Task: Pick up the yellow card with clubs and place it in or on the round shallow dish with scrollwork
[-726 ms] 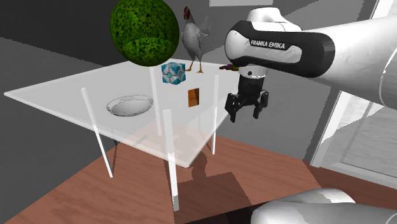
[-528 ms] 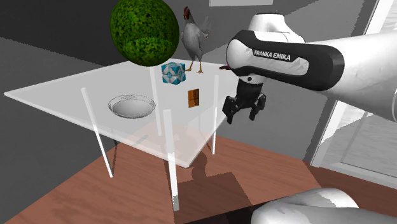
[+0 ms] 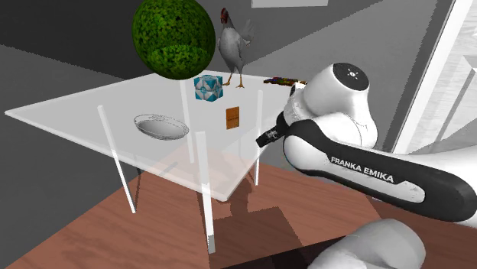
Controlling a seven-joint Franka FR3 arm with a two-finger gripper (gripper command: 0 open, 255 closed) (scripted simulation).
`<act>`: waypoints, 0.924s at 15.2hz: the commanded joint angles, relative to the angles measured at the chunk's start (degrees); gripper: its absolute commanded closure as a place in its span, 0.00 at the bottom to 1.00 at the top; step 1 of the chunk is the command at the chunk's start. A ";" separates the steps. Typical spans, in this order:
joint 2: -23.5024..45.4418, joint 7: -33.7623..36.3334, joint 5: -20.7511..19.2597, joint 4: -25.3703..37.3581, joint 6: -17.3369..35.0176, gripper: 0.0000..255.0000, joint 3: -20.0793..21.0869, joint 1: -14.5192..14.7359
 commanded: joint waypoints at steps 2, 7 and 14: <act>11.83 0.95 12.75 -5.00 28.08 0.00 -2.18 4.35; 12.87 2.47 11.82 -3.48 28.36 0.00 -0.44 4.52; 43.45 0.40 -3.15 -2.94 93.06 0.00 -32.30 35.16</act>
